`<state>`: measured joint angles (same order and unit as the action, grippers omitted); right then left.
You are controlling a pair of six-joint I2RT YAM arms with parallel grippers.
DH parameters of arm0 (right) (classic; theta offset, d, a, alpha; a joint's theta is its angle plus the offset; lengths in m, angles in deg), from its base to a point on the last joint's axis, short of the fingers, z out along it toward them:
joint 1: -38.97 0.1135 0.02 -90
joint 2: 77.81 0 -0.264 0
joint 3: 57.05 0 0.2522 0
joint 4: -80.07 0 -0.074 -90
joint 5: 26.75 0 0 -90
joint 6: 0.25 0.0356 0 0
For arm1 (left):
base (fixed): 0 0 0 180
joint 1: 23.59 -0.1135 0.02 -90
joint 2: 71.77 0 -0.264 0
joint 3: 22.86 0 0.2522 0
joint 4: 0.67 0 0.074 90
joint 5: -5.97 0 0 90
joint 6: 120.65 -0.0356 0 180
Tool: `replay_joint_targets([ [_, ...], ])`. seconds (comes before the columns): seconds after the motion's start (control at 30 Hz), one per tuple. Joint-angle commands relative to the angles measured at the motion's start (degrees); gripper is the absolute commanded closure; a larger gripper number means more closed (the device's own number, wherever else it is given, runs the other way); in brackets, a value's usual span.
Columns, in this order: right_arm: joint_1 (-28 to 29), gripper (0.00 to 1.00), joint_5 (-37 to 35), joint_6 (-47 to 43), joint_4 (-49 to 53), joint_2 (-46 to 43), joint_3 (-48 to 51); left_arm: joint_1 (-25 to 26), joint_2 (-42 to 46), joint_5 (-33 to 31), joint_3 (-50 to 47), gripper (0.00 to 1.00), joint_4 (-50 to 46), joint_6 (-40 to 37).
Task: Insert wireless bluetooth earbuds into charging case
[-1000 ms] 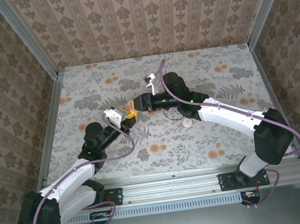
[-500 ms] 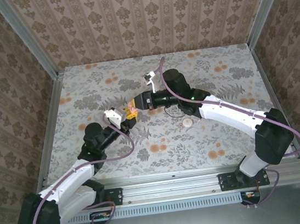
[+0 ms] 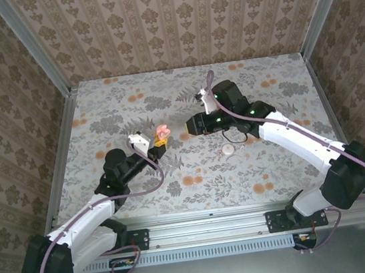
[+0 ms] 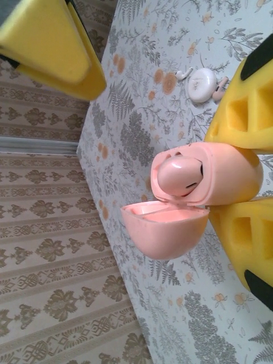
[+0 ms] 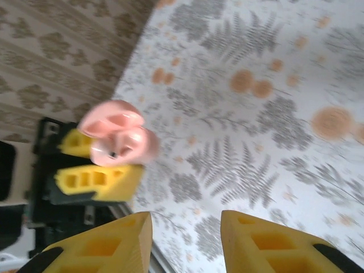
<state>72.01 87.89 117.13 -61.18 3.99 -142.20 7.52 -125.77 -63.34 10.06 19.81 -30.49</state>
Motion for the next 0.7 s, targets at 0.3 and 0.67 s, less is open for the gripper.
replay_joint_targets([
  [0.3,-2.5,0.63,-13.8,-8.5,28.7,7.9,-2.3,0.4,-0.1,-2.1,-0.8,0.93,-3.7,0.0],
  [0.67,-2.8,0.60,-15.3,-10.7,27.2,23.2,-7.8,0.3,-0.5,-3.0,-1.1,0.93,-3.9,-0.3],
])
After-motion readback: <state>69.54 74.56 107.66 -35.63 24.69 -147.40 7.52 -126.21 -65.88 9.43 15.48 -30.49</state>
